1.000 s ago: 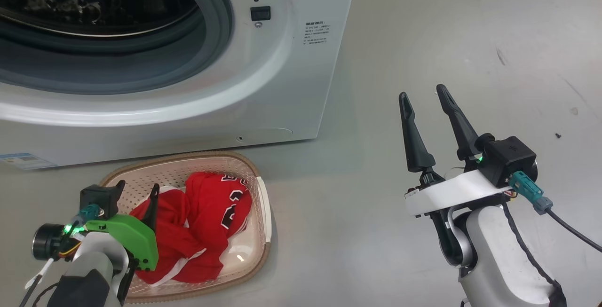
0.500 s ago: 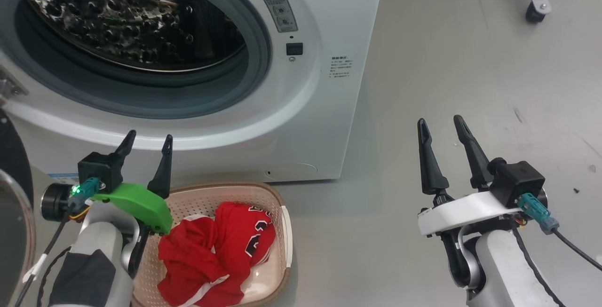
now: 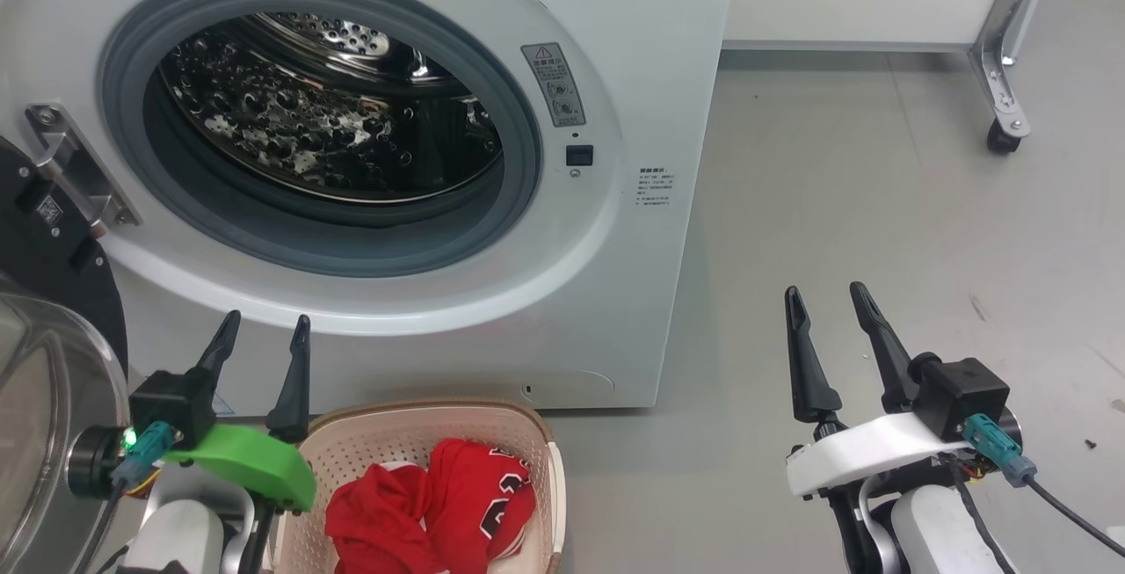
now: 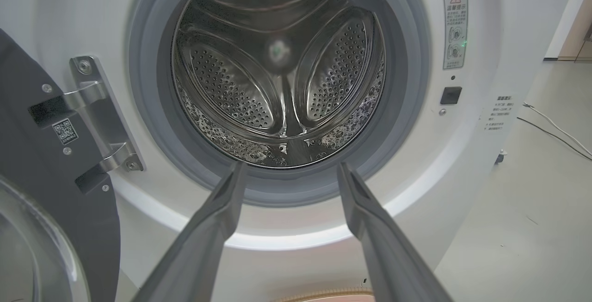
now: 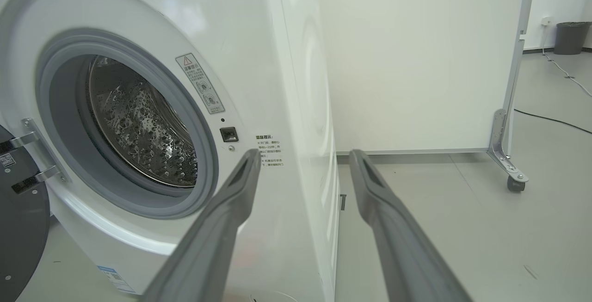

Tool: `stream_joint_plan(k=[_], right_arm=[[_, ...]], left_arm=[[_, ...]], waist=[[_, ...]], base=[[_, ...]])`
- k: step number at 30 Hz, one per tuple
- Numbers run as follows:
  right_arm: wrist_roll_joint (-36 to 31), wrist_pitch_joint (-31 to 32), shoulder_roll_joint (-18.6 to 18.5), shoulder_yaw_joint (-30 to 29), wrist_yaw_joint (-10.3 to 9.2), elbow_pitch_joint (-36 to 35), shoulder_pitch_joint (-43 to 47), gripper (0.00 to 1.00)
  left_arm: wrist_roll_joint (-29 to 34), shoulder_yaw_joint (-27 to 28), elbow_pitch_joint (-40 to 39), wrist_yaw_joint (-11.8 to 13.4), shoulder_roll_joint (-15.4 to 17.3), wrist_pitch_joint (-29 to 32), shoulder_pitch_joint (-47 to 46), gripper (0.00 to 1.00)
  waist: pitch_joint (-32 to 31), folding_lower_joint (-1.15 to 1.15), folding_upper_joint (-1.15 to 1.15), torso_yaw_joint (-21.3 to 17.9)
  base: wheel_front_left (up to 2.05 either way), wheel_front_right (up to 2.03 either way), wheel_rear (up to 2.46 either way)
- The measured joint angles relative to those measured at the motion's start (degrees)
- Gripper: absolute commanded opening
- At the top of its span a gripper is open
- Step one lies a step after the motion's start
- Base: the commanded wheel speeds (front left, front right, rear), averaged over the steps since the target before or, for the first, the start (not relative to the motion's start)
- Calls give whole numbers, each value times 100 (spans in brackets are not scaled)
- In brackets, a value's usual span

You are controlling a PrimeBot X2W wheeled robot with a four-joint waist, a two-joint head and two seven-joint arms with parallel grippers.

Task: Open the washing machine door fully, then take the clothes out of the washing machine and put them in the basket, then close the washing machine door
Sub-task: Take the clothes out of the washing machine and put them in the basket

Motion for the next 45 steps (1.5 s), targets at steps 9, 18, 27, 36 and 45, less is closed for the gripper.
stream_joint_plan(k=[9, 18, 27, 36, 45], right_arm=[[0, 0, 3, 16, 45, -48, 129, 100], [0, 0, 3, -57, 45, -126, 228, 100], [-2, 0, 4, -67, 45, -156, 241, 100], [-19, 0, 4, -70, 46, -194, 242, 100], [-19, 0, 4, -69, 46, -204, 260, 100]], left_arm=[[2, 140, -491, 48, -30, 0, 598, 100], [52, 160, -869, 48, -62, 0, 1007, 100], [45, 157, -1089, 44, -148, 0, 1224, 100], [45, 158, -1233, 35, -155, 0, 1347, 100], [45, 157, -1337, 34, -156, 0, 1466, 100]], waist=[[-227, 0, 0, -64], [-245, 0, 0, -118], [-230, 0, 0, -155], [-217, 0, 0, -182], [-196, 0, 0, -193]], base=[[0, 0, 0], [0, 0, 0], [0, 0, 0], [0, 0, 0], [0, 0, 0]])
